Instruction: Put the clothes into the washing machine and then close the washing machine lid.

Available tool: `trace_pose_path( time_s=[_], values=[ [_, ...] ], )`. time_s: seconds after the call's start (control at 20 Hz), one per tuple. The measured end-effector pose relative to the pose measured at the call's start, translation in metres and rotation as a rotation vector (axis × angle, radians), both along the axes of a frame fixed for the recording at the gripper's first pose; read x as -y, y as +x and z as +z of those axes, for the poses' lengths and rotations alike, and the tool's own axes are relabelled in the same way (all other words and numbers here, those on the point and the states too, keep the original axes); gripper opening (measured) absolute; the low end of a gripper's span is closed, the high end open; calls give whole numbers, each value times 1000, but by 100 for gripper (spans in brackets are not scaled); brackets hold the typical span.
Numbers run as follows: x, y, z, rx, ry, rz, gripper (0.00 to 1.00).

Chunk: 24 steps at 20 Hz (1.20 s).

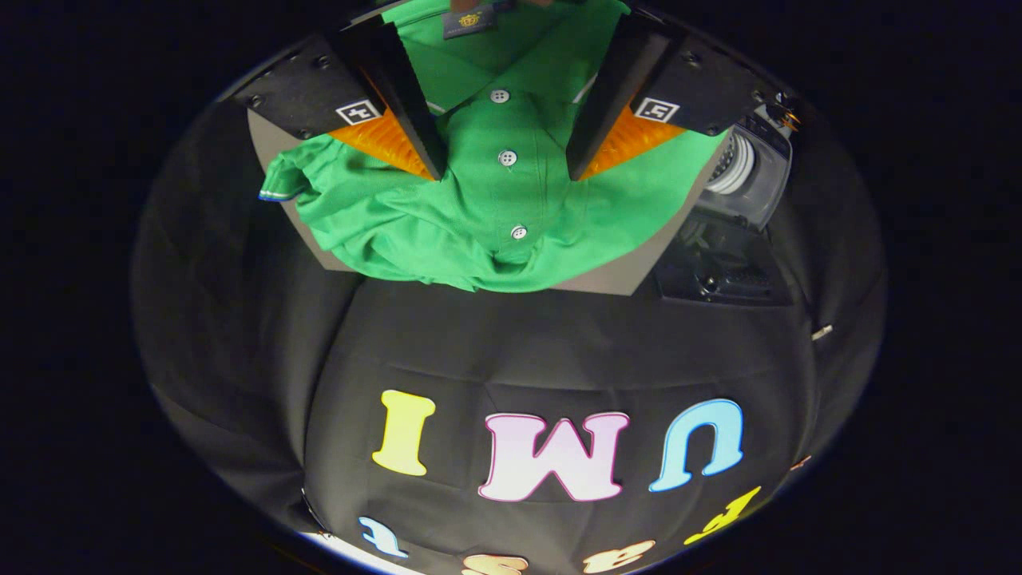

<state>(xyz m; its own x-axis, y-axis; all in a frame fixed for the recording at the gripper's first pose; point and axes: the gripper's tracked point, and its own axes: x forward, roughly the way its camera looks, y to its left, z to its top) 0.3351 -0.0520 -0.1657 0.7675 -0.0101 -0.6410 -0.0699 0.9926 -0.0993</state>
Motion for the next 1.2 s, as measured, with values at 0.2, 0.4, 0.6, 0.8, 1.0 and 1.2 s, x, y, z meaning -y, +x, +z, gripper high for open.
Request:
trace_pose_path(
  time_s=[0.2,0.4,0.6,0.8,1.0,1.2],
  values=[
    [4,-3,-1,-9,-8,26,70],
    [8,-5,7,21,15,-34,32],
    [3,-6,15,30,58,-82,20],
    [4,-2,39,53,123,-112,20],
    [5,-2,72,103,131,-124,20],
    [-19,-4,117,159,167,-86,19]
  ],
)
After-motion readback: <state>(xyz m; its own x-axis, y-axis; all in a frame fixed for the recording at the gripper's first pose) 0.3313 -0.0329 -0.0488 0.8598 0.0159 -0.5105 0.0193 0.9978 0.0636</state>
